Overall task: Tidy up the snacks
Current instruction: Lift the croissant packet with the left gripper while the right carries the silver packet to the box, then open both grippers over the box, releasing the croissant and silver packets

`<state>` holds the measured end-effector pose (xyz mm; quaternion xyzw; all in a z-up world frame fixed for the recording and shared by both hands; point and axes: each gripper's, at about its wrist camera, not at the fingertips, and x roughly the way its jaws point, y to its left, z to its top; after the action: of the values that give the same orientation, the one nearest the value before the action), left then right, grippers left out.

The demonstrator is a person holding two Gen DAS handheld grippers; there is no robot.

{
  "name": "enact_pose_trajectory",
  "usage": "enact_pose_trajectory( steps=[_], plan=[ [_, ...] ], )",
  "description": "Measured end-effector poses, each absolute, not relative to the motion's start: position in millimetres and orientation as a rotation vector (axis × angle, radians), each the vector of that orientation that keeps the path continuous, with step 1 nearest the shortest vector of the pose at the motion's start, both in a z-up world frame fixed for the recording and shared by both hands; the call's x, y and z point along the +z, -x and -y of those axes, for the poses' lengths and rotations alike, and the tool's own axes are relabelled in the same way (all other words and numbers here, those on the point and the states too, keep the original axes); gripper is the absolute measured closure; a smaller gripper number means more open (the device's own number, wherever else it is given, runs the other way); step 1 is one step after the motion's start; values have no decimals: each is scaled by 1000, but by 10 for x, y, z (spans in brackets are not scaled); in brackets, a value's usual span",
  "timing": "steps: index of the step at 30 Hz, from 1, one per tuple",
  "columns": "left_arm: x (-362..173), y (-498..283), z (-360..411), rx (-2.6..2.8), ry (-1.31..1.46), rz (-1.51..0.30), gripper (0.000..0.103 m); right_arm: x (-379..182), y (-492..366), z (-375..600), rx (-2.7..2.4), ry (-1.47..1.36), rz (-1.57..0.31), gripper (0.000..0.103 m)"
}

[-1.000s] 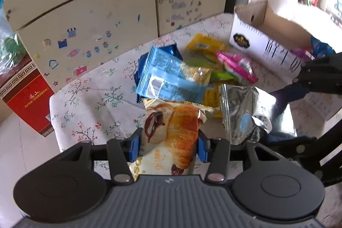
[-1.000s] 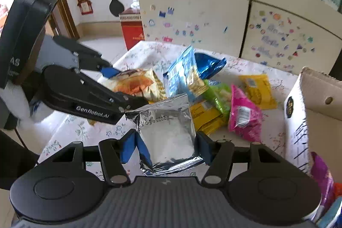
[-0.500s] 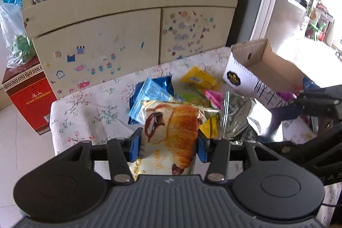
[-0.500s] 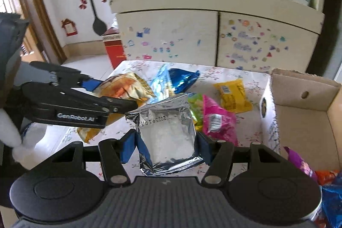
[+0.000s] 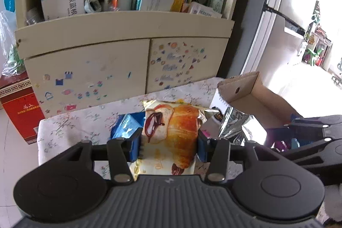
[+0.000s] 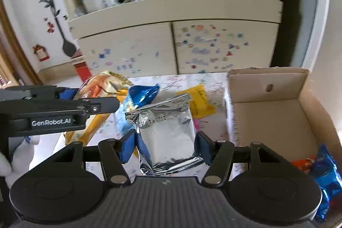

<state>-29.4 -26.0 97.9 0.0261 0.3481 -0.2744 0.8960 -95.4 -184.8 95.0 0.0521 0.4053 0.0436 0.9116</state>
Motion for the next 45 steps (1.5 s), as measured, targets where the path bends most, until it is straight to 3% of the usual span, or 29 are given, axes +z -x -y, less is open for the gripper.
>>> enact_pose_trajectory(
  steps=[20,43,44,45],
  plan=[
    [1027,364,917,-673,64,-695,55,1435,1111,2675,-113,-269,-686,36],
    [831,523,1962,-845,103,-752,54,1452,1289,3217,-334,-414,-669,36],
    [825,542,1997,-842,95,-745,54,1433,1291,3225,-345,-414,-678,36],
    [815,564,2036,-832,82,-736,48,1410,1290,3235,-359,-415,-686,36]
  ],
)
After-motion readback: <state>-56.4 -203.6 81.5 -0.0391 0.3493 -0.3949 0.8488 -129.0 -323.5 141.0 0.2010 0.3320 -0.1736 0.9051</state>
